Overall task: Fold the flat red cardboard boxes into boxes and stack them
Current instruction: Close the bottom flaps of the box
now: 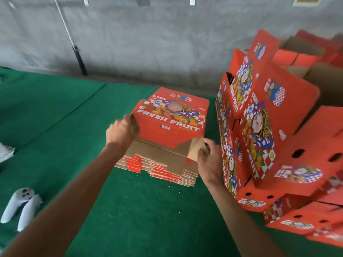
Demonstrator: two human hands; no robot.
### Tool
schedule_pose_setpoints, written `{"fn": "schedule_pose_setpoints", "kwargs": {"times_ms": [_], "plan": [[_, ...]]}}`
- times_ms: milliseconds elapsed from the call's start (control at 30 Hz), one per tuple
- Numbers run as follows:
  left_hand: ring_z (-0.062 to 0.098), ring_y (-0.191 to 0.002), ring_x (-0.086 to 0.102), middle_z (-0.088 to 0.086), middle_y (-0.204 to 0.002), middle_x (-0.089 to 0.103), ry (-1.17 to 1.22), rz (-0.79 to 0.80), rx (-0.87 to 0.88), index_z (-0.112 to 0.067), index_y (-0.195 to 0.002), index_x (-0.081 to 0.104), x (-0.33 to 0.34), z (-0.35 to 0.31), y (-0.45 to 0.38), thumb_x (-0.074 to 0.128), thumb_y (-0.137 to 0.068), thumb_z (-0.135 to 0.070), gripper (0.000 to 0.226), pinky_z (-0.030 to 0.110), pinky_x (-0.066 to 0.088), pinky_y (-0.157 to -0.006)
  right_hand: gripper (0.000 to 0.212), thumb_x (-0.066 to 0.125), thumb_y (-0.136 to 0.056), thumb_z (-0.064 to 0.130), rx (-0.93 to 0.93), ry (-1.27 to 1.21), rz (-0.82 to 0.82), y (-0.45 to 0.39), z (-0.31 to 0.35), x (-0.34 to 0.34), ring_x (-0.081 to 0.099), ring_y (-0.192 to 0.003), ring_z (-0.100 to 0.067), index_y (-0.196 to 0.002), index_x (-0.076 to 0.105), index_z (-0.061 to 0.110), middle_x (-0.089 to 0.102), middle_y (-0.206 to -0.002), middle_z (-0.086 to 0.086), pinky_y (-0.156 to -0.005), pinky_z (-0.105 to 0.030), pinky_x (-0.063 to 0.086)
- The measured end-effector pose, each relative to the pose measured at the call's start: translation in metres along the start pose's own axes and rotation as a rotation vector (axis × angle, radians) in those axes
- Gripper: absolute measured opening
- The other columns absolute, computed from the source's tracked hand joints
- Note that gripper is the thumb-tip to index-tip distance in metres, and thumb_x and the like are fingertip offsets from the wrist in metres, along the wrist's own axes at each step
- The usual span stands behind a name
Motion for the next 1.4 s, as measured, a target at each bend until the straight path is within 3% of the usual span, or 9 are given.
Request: {"fn": "schedule_pose_setpoints", "kwargs": {"times_ms": [200, 333, 433, 567, 667, 900, 1000, 1233, 1400], "plan": [[0.026, -0.091, 0.071, 0.000, -0.097, 0.078, 0.538, -0.385, -0.078, -0.022, -0.109, 0.072, -0.091, 0.003, 0.064, 0.067, -0.093, -0.025, 0.017, 0.037, 0.055, -0.084, 0.039, 0.068, -0.097, 0.021, -0.207, -0.094, -0.212, 0.010, 0.066, -0.088, 0.060, -0.109, 0.000, -0.135, 0.064, 0.015, 0.065, -0.120, 0.009, -0.094, -0.006, 0.044], [0.010, -0.090, 0.067, -0.009, -0.097, 0.072, 0.757, -0.532, -0.057, -0.020, -0.103, 0.071, -0.149, -0.006, 0.110, 0.060, -0.098, -0.030, 0.016, 0.028, 0.052, -0.084, 0.036, 0.056, -0.103, 0.036, -0.319, -0.169, -0.279, 0.028, 0.109, -0.144, 0.062, -0.119, -0.005, -0.136, 0.061, 0.022, 0.068, -0.127, 0.016, -0.105, -0.027, 0.048], [-0.012, -0.081, 0.064, -0.022, -0.090, 0.073, 0.872, -0.578, -0.051, -0.026, -0.100, 0.071, -0.185, -0.014, 0.139, 0.058, -0.096, -0.026, 0.013, 0.005, 0.047, -0.074, 0.035, 0.055, -0.105, 0.029, -0.452, -0.211, -0.204, 0.047, 0.139, -0.183, 0.054, -0.118, 0.019, -0.139, 0.058, 0.023, 0.059, -0.119, 0.044, -0.097, -0.004, 0.040], [-0.012, -0.081, 0.064, -0.021, -0.091, 0.074, 0.916, -0.602, -0.118, -0.029, -0.096, 0.071, -0.212, -0.022, 0.178, 0.064, -0.090, -0.027, 0.010, 0.005, 0.048, -0.073, 0.040, 0.053, -0.101, 0.029, -0.490, -0.195, -0.038, 0.067, 0.146, -0.245, 0.054, -0.115, 0.022, -0.136, 0.064, 0.013, 0.060, -0.121, 0.033, -0.095, -0.002, 0.038], [0.005, -0.086, 0.068, -0.004, -0.095, 0.076, 0.946, -0.554, -0.152, -0.029, -0.098, 0.072, -0.209, -0.041, 0.208, 0.065, -0.086, -0.027, 0.014, 0.027, 0.053, -0.079, 0.031, 0.057, -0.103, 0.023, -0.490, -0.135, 0.048, 0.085, 0.132, -0.291, 0.056, -0.111, 0.022, -0.133, 0.065, 0.018, 0.065, -0.117, 0.030, -0.095, -0.004, 0.041], [-0.008, -0.080, 0.064, -0.010, -0.088, 0.075, 0.960, -0.310, -0.099, -0.021, -0.091, 0.074, -0.158, -0.155, 0.276, 0.055, -0.088, -0.017, 0.020, 0.022, 0.050, -0.075, 0.039, 0.058, -0.102, 0.017, -0.405, 0.090, 0.093, 0.124, 0.059, -0.410, 0.050, -0.121, 0.010, -0.140, 0.060, 0.010, 0.058, -0.131, 0.014, -0.098, 0.002, 0.033], [0.007, -0.082, 0.065, -0.004, -0.090, 0.073, 0.939, -0.239, -0.064, -0.017, -0.093, 0.074, -0.127, -0.212, 0.293, 0.054, -0.092, -0.013, 0.021, 0.015, 0.048, -0.068, 0.038, 0.059, -0.102, 0.012, -0.330, 0.118, 0.045, 0.127, 0.021, -0.457, 0.049, -0.110, 0.017, -0.140, 0.061, 0.010, 0.058, -0.123, 0.016, -0.087, 0.007, 0.032], [0.026, -0.082, 0.066, 0.007, -0.088, 0.074, 0.863, -0.087, 0.014, -0.012, -0.094, 0.077, -0.059, -0.309, 0.327, 0.054, -0.091, -0.013, 0.023, 0.033, 0.048, -0.068, 0.040, 0.058, -0.103, 0.009, -0.103, 0.094, -0.030, 0.127, -0.066, -0.537, 0.056, -0.130, -0.022, -0.143, 0.056, 0.003, 0.061, -0.139, -0.007, -0.096, -0.006, 0.037], [0.012, -0.078, 0.063, 0.002, -0.089, 0.072, 0.829, 0.011, 0.006, -0.018, -0.089, 0.075, -0.025, -0.342, 0.349, 0.057, -0.095, -0.001, 0.025, 0.024, 0.042, -0.060, 0.042, 0.058, -0.104, 0.018, -0.007, 0.222, -0.048, 0.137, -0.115, -0.557, 0.063, -0.120, -0.039, -0.145, 0.056, 0.011, 0.069, -0.129, -0.017, -0.087, -0.024, 0.037]]}}
Point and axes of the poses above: each hand's wrist, its own y-axis away from the middle knuckle, its own x-axis out of the palm, z = x × y, the point moved 2 cm from there along -y, towards the middle knuckle
